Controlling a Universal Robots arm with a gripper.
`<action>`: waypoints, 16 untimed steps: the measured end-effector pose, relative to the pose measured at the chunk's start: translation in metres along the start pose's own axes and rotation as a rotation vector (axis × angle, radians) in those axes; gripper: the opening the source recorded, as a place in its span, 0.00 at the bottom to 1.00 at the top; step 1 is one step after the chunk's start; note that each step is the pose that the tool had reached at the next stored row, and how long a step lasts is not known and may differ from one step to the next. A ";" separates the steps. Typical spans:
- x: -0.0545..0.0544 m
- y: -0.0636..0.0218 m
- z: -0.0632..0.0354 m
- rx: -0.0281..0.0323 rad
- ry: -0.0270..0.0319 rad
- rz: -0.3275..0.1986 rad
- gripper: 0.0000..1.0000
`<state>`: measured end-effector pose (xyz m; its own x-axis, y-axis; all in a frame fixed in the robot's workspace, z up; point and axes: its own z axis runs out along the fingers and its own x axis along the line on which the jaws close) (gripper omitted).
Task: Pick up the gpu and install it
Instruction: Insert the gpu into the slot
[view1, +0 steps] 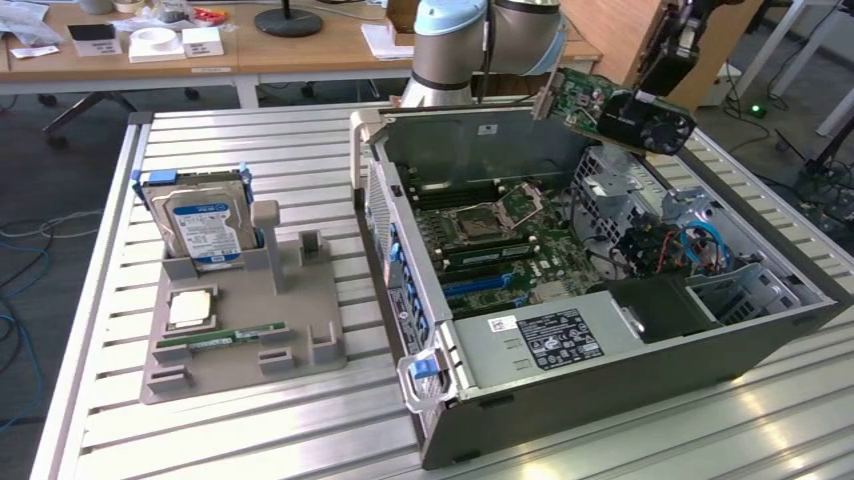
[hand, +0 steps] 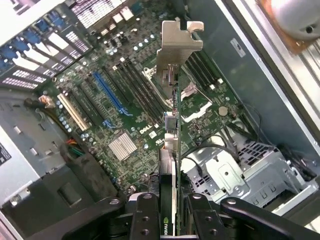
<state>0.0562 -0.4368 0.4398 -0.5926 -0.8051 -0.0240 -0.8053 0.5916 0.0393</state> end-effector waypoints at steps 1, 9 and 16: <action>0.000 0.0000 0.0001 -0.0004 0.0005 -0.014 0.26; 0.000 0.0000 0.0007 -0.0027 0.0047 -0.117 0.26; 0.000 0.0000 0.0007 -0.0028 0.0047 -0.118 0.26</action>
<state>0.0562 -0.4367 0.4391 -0.4940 -0.8691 -0.0240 -0.8692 0.4929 0.0394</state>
